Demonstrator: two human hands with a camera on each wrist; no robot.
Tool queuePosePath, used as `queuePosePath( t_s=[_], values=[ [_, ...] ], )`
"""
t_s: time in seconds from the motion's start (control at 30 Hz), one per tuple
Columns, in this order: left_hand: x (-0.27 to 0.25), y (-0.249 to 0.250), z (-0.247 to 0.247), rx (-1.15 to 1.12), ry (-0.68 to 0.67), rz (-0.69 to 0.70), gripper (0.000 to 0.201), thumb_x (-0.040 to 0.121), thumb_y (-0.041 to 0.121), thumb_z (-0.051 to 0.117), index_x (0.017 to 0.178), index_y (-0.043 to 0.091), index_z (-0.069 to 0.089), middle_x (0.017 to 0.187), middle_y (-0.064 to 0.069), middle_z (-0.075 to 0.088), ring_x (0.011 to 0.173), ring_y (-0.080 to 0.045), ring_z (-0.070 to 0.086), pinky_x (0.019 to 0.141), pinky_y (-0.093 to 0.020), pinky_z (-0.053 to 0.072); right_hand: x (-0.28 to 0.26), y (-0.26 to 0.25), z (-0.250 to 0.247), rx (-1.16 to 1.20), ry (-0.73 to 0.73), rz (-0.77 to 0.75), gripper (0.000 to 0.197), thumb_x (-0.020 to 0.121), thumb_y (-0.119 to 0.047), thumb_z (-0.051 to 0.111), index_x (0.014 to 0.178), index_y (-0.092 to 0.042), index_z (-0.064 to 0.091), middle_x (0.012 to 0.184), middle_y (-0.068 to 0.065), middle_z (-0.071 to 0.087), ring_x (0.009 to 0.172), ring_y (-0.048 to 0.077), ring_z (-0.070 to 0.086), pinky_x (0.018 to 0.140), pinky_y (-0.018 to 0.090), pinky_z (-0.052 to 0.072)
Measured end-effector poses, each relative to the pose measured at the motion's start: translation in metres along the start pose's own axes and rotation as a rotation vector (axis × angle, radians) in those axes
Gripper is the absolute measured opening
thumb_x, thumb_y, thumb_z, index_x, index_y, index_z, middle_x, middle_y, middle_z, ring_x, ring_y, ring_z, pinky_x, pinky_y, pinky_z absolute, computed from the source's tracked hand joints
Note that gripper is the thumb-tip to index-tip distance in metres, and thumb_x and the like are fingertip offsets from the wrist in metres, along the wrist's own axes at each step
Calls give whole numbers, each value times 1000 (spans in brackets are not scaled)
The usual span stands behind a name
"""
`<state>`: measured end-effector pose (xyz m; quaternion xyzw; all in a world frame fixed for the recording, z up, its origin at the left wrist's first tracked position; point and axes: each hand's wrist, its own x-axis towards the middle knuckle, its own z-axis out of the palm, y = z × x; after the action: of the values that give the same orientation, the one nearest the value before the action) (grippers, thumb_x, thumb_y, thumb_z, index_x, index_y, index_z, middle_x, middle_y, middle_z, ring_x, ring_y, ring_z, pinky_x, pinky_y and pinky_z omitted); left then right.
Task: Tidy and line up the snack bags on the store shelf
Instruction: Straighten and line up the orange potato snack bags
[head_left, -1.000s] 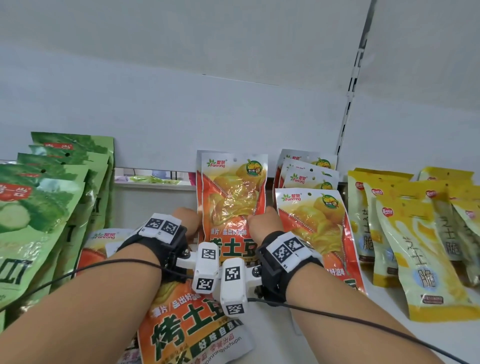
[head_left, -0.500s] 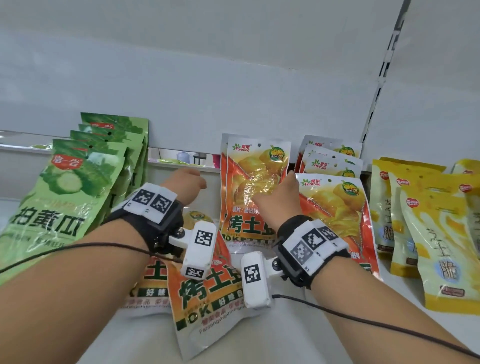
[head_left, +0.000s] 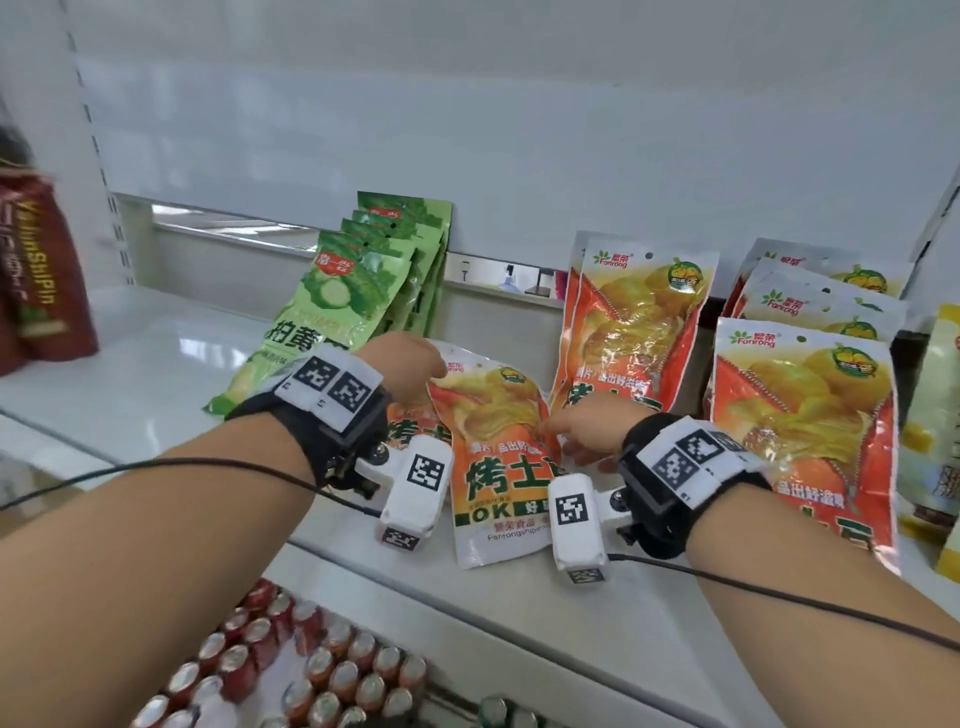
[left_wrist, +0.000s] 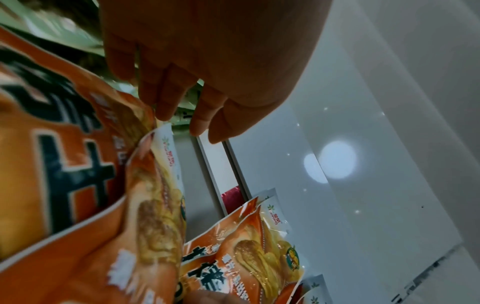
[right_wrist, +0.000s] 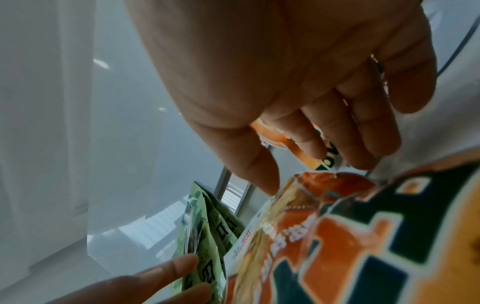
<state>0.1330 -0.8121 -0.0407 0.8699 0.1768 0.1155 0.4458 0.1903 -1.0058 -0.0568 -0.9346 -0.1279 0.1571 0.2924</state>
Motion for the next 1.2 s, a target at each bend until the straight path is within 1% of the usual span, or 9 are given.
queuePosePath(
  t_s=[0.13, 0.37, 0.5, 0.57, 0.67, 0.8, 0.93, 1.03, 1.2],
  values=[
    [-14, -10, 5, 115, -16, -29, 34, 93, 14, 53, 125, 3, 57, 127, -16, 59, 112, -31, 58, 84, -35, 49, 3, 3, 6, 8, 4, -16, 26, 85, -35, 63, 70, -15, 58, 73, 0, 59, 64, 13, 54, 58, 23, 41],
    [-25, -18, 22, 80, 57, -132, 36, 94, 11, 53, 126, -6, 51, 109, -15, 60, 62, -9, 50, 39, -11, 39, 6, 12, 10, 227, 45, -16, 21, 85, -27, 67, 82, -7, 61, 84, 5, 65, 71, 16, 61, 59, 26, 45],
    [-25, -19, 20, 76, 158, -208, 48, 90, 9, 58, 133, -4, 42, 128, -21, 55, 106, -33, 60, 75, -25, 48, 7, 17, 9, 361, 59, -46, 25, 89, -19, 61, 102, 1, 64, 103, 13, 67, 83, 22, 63, 72, 29, 49],
    [-24, -19, 19, 62, 166, -219, 49, 90, 5, 57, 135, -5, 40, 129, -22, 55, 115, -36, 56, 71, -24, 50, 5, 19, 9, 494, 42, -76, 11, 90, -11, 57, 96, -6, 64, 101, 12, 63, 81, 20, 58, 80, 33, 48],
    [-21, -19, 16, 19, 193, -174, 57, 89, -1, 56, 143, 1, 35, 130, -22, 56, 108, -39, 61, 76, -31, 55, 7, 23, 6, 627, 53, -110, 18, 88, -5, 57, 75, -17, 56, 82, 4, 58, 73, 17, 55, 89, 40, 48],
    [-20, -15, 15, -232, 293, -62, 53, 87, -1, 57, 135, 18, 48, 113, -17, 64, 61, -23, 60, 48, -30, 50, -2, 22, -3, 766, 160, -178, 10, 90, -7, 54, 82, -12, 57, 89, 14, 67, 86, 33, 66, 88, 49, 52],
    [-24, -4, 22, -378, 294, 90, 42, 86, 3, 57, 112, 36, 60, 91, 3, 69, 60, -17, 62, 62, -40, 57, -11, 27, -15, 943, 279, -193, 10, 91, -7, 52, 87, -12, 59, 89, 13, 68, 86, 32, 67, 85, 52, 54],
    [-22, 6, 32, -599, 201, 107, 33, 89, -2, 52, 99, 26, 67, 67, 4, 72, 49, -11, 63, 45, -27, 50, -16, 32, -25, 1041, 365, -200, 11, 91, -4, 50, 87, -11, 59, 83, 11, 65, 76, 27, 65, 82, 51, 55],
    [-15, 22, 63, -777, 6, 104, 23, 92, -3, 50, 102, 12, 63, 96, -16, 72, 83, -32, 68, 81, -49, 55, -25, 48, -33, 1140, 453, -134, 10, 92, -10, 50, 87, -9, 59, 68, 6, 62, 48, 14, 63, 53, 32, 52]
  ],
)
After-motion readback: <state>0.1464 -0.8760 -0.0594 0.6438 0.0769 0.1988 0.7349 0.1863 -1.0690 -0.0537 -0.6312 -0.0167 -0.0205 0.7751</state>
